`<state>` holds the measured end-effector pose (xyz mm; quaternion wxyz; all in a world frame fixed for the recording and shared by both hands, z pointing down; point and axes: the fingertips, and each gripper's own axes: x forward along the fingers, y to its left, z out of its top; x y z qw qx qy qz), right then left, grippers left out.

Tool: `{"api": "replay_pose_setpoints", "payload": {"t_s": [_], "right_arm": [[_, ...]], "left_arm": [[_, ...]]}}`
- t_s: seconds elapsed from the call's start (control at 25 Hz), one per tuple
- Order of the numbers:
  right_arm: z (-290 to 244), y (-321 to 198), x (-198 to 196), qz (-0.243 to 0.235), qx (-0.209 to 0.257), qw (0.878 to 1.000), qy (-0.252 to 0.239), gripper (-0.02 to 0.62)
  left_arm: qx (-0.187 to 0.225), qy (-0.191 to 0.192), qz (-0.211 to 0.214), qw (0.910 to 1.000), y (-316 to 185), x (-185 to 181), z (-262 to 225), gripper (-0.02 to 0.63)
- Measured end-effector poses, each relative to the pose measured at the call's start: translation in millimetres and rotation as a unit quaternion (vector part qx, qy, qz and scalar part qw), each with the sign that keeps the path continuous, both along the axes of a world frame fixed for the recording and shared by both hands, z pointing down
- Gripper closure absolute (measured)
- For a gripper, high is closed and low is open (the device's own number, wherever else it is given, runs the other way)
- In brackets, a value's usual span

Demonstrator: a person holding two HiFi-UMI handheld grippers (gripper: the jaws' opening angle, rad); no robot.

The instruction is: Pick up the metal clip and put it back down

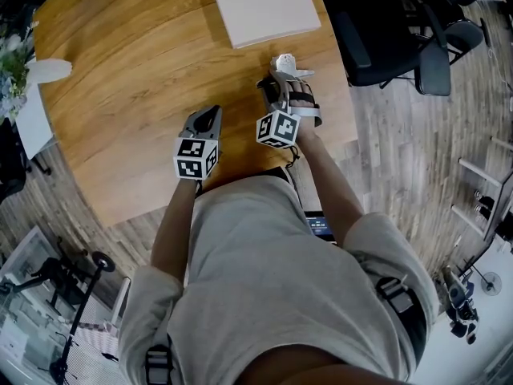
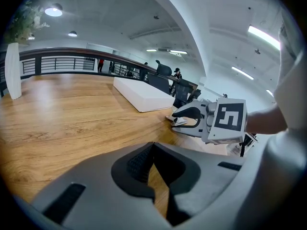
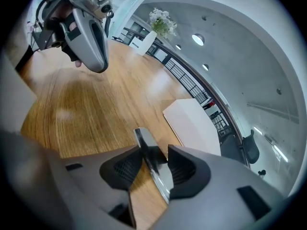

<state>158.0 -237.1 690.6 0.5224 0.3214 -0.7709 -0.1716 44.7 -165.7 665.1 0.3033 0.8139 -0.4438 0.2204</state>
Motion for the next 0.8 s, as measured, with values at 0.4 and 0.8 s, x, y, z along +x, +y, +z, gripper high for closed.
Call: {"api": "replay_pose_setpoints", "payload": {"t_s": [0.4, 0.8], "right_arm": [[5.5, 4.3, -3.2, 0.001, -0.038, 0.999, -0.019, 0.393], [6.6, 9.6, -2.0, 0.020, -0.086, 0.994, -0.058, 0.380]], "left_arm": [[-0.007, -0.009, 0.000, 0.9999, 2.2, 0.5, 9.6, 0.581], [-0.007, -0.012, -0.006, 0.9999, 4.5, -3.1, 8.2, 0.581]]}}
